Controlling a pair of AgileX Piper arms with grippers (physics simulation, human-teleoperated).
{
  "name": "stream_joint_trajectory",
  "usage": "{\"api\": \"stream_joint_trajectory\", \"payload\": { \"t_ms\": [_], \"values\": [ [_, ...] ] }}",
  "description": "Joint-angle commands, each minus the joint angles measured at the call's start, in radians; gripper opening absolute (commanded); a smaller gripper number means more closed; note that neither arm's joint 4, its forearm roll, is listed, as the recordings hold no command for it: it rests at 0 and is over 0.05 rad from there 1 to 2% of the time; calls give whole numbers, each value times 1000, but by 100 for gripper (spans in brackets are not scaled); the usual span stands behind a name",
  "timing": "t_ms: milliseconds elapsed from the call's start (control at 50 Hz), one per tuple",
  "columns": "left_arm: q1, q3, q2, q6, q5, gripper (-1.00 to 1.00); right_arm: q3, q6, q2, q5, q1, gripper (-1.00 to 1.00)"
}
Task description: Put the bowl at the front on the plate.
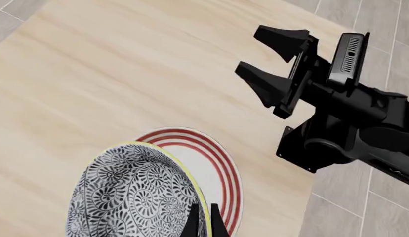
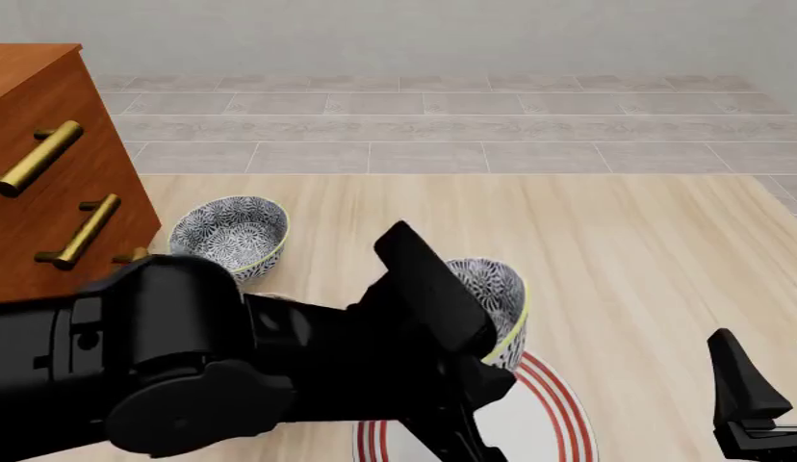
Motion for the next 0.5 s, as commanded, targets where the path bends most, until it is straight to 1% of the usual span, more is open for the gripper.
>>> {"api": "stream_joint_trajectory", "payload": {
  "t_ms": [20,120,500],
  "values": [
    [-11,5,22,2,-23,-100,0,0,-1,1,0,100],
    [-21,7,42,-12,-40,-100,0,0,-1,1,0,100],
    [-19,61,75,-38,-105,-100,0,0,-1,1,0,100]
  ]
}}
